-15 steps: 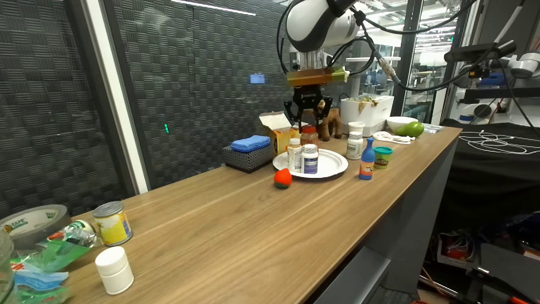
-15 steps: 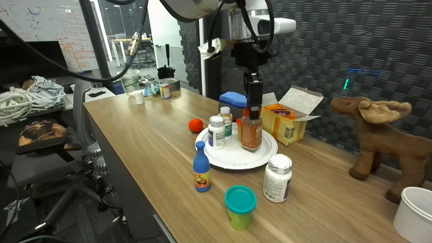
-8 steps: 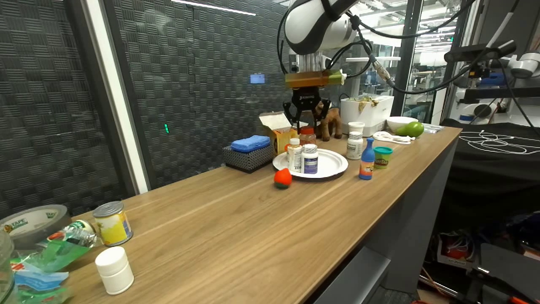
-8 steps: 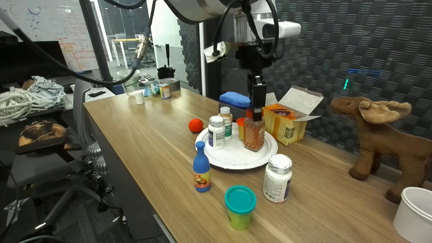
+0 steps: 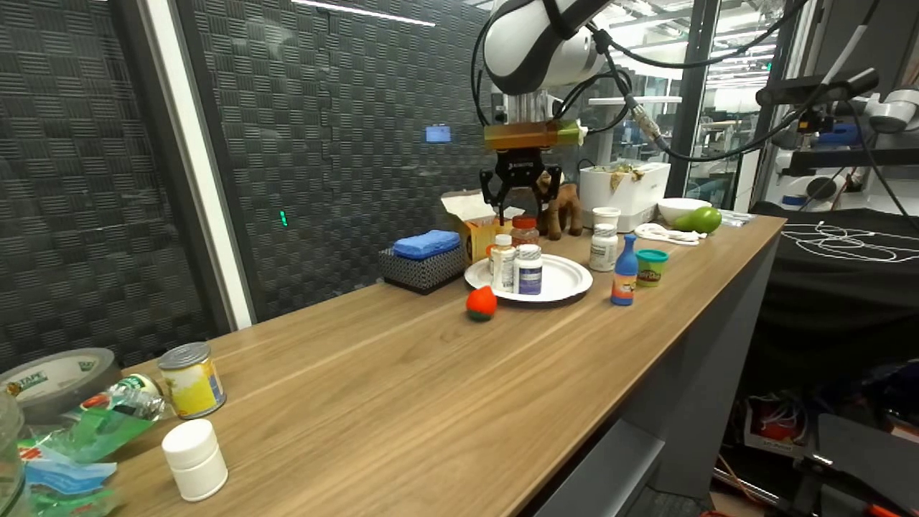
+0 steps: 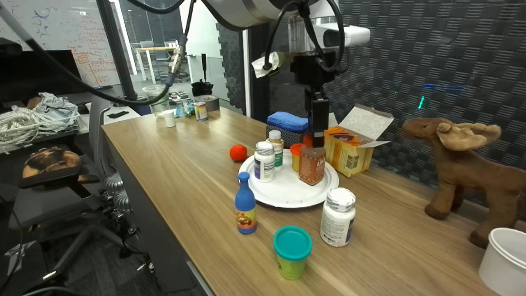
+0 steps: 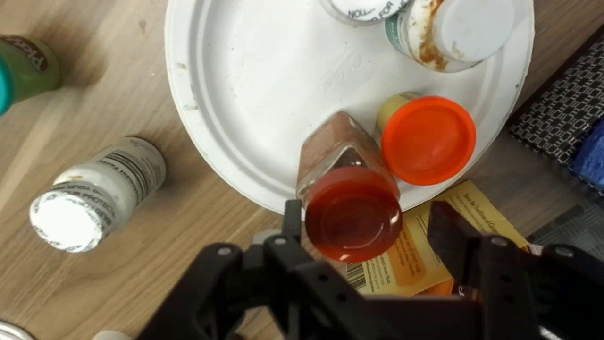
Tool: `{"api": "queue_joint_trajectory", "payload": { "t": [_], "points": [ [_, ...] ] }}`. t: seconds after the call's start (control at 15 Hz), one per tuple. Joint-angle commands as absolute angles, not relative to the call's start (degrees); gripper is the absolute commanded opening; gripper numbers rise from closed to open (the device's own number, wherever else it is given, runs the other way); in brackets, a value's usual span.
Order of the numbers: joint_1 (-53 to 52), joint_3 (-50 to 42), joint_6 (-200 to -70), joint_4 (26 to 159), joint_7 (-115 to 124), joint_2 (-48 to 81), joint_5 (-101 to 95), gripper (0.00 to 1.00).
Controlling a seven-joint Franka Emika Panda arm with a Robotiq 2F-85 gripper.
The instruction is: Put the bottles and orange plushie that are around the white plate on the white plate
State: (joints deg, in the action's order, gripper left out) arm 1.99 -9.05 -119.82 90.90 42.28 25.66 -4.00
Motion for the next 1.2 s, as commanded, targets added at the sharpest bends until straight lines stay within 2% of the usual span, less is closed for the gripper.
{"api": "queue_joint_trajectory", "payload": {
  "t": [0.0, 0.6, 1.13],
  "points": [
    [1.9, -9.4, -121.7, 94.0, 41.6, 22.0, -4.0, 1.00],
    [4.1, -11.0, -124.4, 107.9, 39.6, 9.5, -4.6, 1.00],
    [7.6, -12.2, -125.5, 114.1, 38.9, 6.0, -5.4, 1.00]
  ]
}}
